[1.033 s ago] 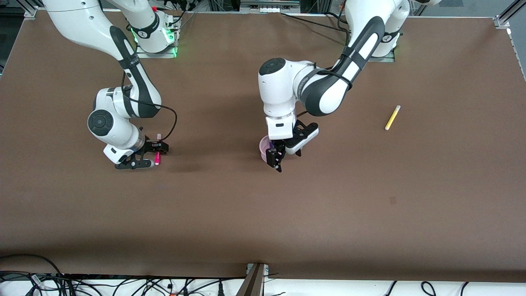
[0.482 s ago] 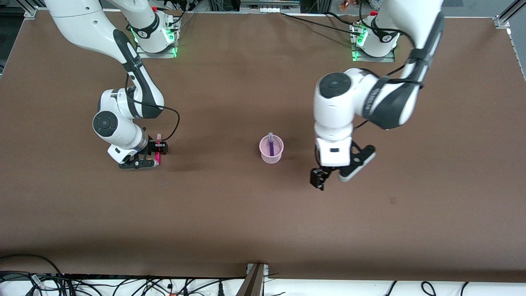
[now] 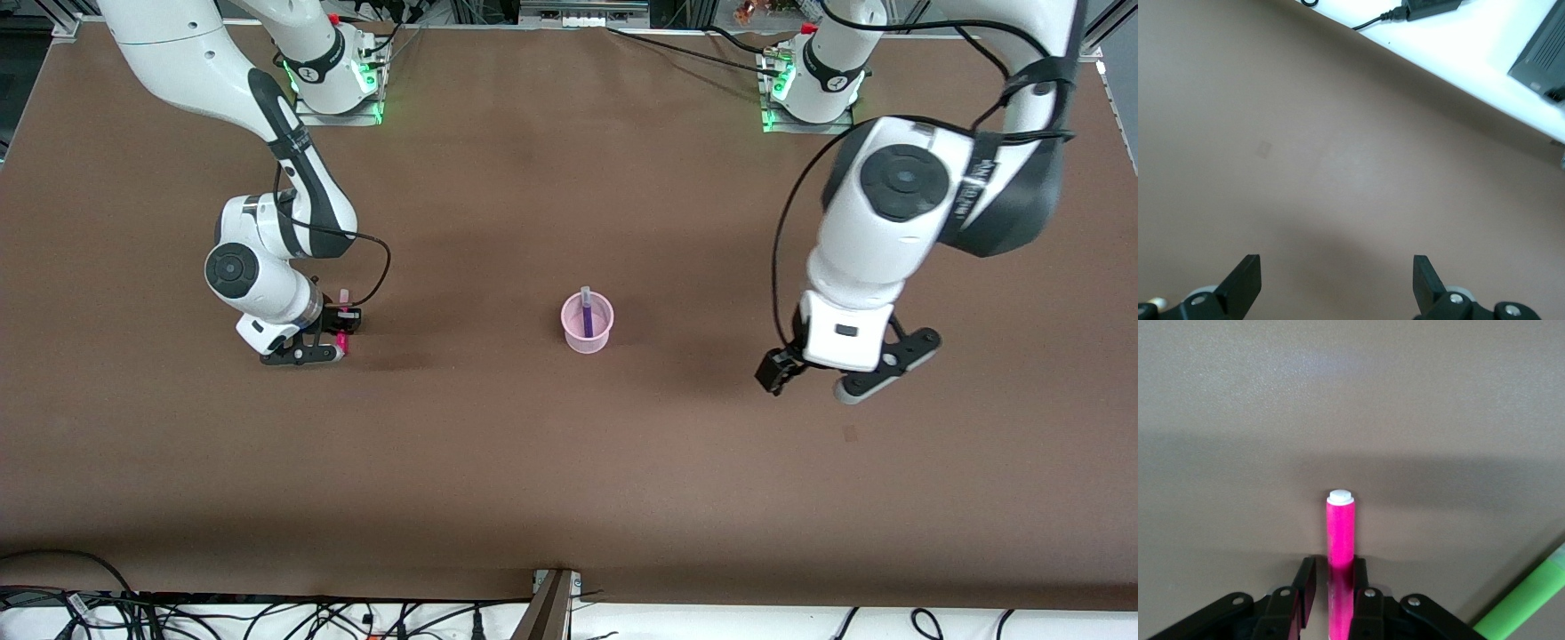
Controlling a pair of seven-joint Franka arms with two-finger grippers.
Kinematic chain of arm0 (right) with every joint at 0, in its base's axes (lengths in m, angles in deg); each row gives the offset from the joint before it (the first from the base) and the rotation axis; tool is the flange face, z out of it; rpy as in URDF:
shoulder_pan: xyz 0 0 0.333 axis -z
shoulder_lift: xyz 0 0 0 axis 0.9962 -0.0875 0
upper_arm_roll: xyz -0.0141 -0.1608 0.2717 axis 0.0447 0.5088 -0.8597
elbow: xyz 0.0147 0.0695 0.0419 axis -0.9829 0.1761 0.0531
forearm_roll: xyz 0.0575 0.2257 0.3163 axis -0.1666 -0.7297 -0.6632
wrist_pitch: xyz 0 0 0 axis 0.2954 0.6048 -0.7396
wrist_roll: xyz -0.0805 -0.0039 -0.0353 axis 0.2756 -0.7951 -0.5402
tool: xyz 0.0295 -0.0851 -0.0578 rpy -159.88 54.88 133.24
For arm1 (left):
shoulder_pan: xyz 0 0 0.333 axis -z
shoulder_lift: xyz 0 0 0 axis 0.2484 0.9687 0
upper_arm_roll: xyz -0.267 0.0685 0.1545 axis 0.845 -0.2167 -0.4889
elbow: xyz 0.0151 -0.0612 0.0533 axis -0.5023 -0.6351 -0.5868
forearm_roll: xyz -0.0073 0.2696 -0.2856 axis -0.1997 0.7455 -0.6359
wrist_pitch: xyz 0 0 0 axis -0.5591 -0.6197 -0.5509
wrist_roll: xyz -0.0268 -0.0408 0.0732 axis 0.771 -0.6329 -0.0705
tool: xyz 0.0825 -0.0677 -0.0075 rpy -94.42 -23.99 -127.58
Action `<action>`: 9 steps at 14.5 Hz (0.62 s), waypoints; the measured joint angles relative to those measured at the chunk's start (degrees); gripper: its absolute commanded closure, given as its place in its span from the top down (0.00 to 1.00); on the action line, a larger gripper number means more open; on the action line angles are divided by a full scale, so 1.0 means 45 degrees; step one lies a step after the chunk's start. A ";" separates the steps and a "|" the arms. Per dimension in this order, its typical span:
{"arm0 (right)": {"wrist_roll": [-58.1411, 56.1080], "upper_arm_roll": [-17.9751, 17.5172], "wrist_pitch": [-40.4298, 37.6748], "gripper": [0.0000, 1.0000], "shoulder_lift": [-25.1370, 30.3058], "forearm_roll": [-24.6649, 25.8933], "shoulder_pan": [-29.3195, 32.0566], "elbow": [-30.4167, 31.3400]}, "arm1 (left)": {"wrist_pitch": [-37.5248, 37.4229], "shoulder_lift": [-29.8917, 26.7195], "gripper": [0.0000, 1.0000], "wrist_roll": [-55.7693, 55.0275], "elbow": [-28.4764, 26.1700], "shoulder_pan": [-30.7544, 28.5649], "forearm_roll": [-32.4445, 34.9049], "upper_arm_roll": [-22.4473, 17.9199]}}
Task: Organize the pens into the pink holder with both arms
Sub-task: 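Withdraw the left gripper while the right gripper carries magenta marker toward cup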
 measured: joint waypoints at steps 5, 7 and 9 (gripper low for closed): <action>0.0000 -0.0109 0.0021 0.00 0.0009 -0.0003 0.0000 -0.0007 | -0.1247 -0.0466 1.00 0.4307 -0.0001 -0.1301 -0.0700 0.0013; 0.0000 -0.0435 0.0040 0.00 0.0128 -0.0004 -0.0006 -0.0078 | -0.1626 -0.0536 1.00 0.6034 -0.0002 -0.1784 -0.1083 0.0014; -0.0004 -0.0904 0.0006 0.00 0.0545 -0.0004 -0.0025 -0.0246 | -0.2011 -0.0582 1.00 0.7993 -0.0003 -0.2432 -0.1584 0.0007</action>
